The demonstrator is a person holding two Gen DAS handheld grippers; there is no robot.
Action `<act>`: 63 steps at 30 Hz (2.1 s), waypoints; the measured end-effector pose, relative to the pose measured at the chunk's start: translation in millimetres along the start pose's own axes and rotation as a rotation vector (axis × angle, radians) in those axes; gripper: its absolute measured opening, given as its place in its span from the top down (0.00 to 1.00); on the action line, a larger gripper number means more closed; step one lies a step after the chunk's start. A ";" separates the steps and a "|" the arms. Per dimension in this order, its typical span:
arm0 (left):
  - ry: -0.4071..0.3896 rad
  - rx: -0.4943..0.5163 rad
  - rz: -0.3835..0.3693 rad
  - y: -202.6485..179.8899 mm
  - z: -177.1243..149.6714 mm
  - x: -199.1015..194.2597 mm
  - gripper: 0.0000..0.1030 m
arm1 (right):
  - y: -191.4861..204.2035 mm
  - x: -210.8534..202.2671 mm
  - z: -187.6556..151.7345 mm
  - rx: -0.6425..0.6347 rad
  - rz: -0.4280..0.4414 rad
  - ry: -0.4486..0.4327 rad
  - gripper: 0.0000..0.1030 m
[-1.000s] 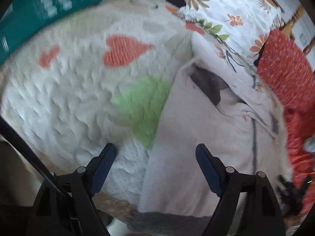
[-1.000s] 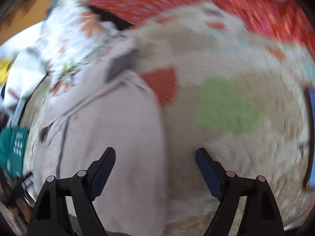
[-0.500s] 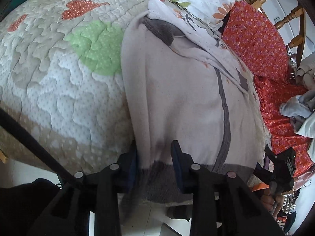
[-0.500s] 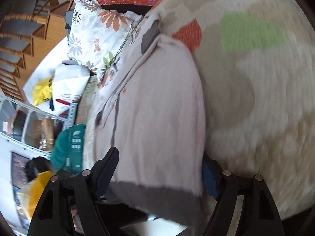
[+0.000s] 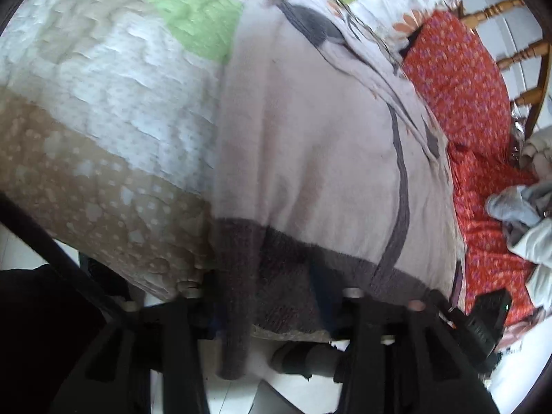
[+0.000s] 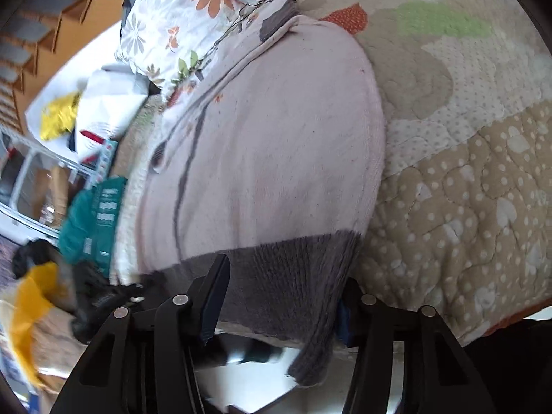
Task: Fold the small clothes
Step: 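Grasp the grey hem with both tools and fold it up toward the collar, then open both tools to release the hem on the folded cardigan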
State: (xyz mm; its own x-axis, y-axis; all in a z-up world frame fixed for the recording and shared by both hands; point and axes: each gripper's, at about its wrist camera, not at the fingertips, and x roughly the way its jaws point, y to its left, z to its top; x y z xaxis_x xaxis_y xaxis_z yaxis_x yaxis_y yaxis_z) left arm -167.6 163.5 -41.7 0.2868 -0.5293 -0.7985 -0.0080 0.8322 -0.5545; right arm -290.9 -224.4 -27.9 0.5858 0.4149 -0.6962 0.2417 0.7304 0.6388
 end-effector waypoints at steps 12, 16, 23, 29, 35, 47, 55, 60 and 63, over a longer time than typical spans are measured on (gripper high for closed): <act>-0.152 0.135 -0.003 -27.5 -33.5 -90.8 0.97 | -8.9 -47.8 -16.4 0.012 0.059 0.014 0.95; -0.182 0.170 0.031 -29.9 -40.7 -99.9 0.97 | -2.6 -61.9 -31.7 -0.010 0.067 0.023 0.95; -0.234 0.130 -0.009 -34.4 -8.9 -102.2 0.97 | 26.0 -59.5 -14.3 -0.075 0.074 0.011 0.95; -0.322 0.171 -0.022 -63.1 46.4 -114.0 0.97 | 64.9 -68.5 32.0 -0.153 0.084 -0.040 0.95; -0.345 0.129 -0.023 -85.2 135.6 -92.9 0.97 | 106.4 -53.5 110.1 -0.200 0.059 -0.109 0.95; -0.347 0.100 0.100 -110.7 270.0 -0.6 0.97 | 106.6 46.7 249.9 -0.109 -0.022 -0.118 0.95; -0.255 0.048 0.135 -111.2 309.6 60.8 0.95 | 34.3 100.2 313.5 0.182 0.068 -0.122 0.92; -0.324 0.028 0.133 -118.5 310.9 48.4 0.48 | 30.3 115.6 337.4 0.203 0.062 -0.132 0.77; -0.391 0.035 0.154 -123.2 308.9 33.6 0.37 | 33.8 122.3 351.9 0.183 -0.020 -0.161 0.51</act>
State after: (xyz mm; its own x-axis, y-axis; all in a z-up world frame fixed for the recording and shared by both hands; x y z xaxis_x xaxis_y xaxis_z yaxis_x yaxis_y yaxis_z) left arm 138.9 94.2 72.2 0.6266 -0.3011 -0.7188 -0.0490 0.9053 -0.4219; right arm 61.1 -339.8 23.8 0.6916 0.2986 -0.6577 0.3820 0.6215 0.6839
